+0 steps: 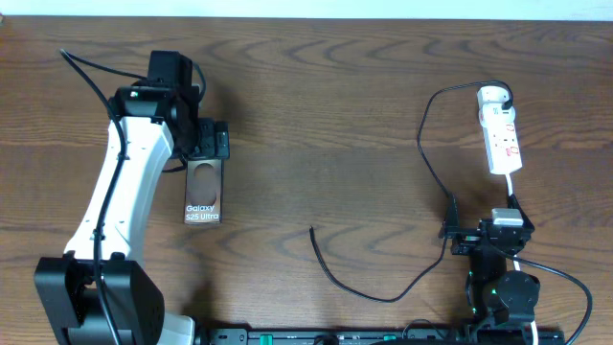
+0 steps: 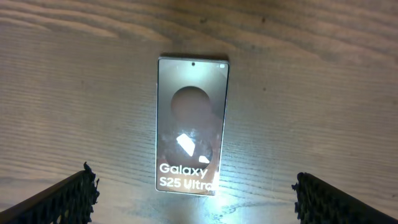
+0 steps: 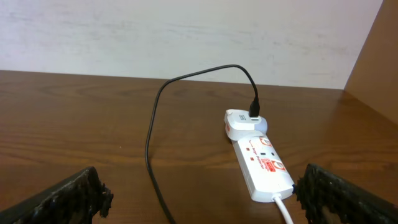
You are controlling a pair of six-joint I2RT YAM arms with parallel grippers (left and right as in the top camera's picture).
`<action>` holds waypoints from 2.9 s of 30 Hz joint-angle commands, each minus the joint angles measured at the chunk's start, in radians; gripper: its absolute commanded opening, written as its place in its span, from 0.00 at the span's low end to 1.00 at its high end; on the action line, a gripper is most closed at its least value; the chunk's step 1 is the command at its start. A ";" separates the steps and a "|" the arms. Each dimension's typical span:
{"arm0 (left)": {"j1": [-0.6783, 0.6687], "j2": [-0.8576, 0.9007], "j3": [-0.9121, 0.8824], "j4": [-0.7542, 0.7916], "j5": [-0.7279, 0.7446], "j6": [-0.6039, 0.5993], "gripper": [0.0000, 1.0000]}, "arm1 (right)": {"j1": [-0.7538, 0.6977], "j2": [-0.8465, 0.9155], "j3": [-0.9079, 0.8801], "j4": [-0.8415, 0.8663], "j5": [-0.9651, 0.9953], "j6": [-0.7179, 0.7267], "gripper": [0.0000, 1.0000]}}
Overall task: Plug charger to phone and switch on socket
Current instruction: 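Move the left gripper forward and down over the silver phone, then close the left gripper on the phone's long edges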
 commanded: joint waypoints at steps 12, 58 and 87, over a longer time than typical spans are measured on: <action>0.006 0.002 -0.154 0.137 -0.002 0.024 0.98 | -0.009 -0.007 -0.001 -0.004 0.001 0.002 0.99; 0.006 0.002 -0.473 0.483 -0.006 0.092 0.98 | -0.009 -0.007 -0.001 -0.004 0.001 0.002 0.99; 0.008 0.002 -0.534 0.621 -0.060 0.121 0.98 | -0.009 -0.007 -0.001 -0.004 0.001 0.002 0.99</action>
